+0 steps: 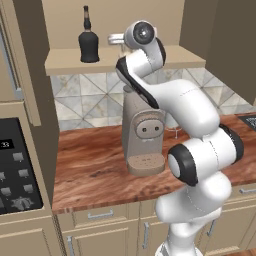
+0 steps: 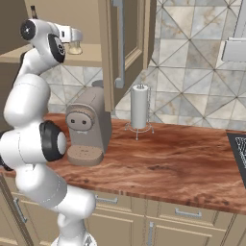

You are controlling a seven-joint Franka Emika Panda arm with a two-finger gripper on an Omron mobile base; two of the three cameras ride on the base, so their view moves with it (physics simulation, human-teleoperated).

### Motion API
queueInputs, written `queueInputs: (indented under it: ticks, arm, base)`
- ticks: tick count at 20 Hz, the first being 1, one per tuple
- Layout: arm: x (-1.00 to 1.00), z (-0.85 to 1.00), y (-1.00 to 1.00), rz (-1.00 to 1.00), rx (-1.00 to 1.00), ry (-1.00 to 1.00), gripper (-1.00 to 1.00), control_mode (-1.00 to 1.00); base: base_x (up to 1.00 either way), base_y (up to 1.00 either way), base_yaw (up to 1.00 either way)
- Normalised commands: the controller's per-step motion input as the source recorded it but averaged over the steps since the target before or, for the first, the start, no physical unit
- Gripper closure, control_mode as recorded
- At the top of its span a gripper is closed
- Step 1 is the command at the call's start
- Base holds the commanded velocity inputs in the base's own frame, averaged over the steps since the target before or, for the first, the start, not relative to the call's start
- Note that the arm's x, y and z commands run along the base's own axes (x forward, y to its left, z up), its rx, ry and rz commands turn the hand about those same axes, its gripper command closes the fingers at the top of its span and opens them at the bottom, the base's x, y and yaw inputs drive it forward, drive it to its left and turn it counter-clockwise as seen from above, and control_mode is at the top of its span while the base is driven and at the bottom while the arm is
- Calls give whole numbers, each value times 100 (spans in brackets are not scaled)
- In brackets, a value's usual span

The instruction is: Get the candle and the liquor from the cabinet and move them to the dining counter.

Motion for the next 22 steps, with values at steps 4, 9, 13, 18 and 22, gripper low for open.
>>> queueInputs:
  ticks: [4, 9, 13, 18, 22]
  arm:
    - [14, -16, 0, 0, 0, 0, -100, -100]
    - [11, -7, 0, 0, 0, 0, -100, -100]
    - [13, -3, -2, 2, 0, 0, -100, -100]
    - [14, -4, -2, 3, 0, 0, -100, -100]
    - [16, -8, -1, 3, 0, 0, -100, -100]
  base:
    - [0, 0, 0]
    - [0, 0, 0]
    - [0, 0, 0]
    - [0, 0, 0]
    - [0, 0, 0]
